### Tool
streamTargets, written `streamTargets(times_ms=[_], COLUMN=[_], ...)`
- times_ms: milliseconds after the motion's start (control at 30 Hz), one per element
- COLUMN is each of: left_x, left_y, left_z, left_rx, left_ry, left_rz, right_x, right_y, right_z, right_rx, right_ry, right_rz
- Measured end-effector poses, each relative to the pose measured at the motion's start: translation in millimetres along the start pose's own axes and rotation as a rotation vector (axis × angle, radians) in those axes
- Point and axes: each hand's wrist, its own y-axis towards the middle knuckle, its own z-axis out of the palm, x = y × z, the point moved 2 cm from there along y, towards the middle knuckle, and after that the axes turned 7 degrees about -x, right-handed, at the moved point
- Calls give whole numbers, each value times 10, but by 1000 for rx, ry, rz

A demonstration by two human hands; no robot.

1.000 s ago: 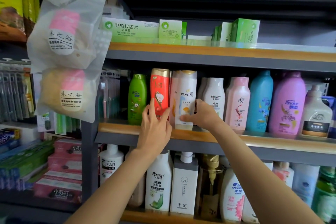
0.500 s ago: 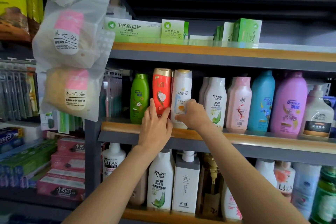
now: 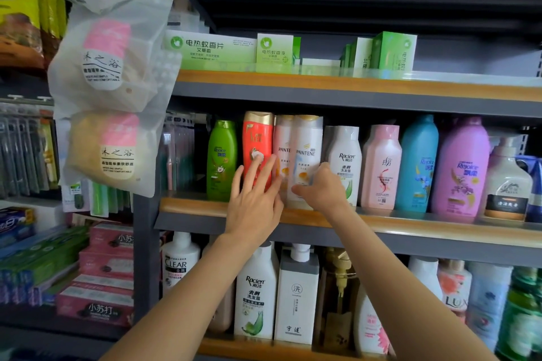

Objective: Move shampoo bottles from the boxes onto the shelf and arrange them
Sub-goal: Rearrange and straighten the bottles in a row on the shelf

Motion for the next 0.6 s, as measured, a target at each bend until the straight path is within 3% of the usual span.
streamTargets(times_ms=[433, 600], left_x=[-127, -73], left_y=[55, 4], left_z=[131, 77], left_rx=[-6, -97], left_ry=[87, 55], left_rz=[74, 43], right_x=[-50, 47], right_y=[26, 6], right_z=[-148, -108], right_rx=[51, 107], right_ry=[-60, -105], right_rz=[-40, -94])
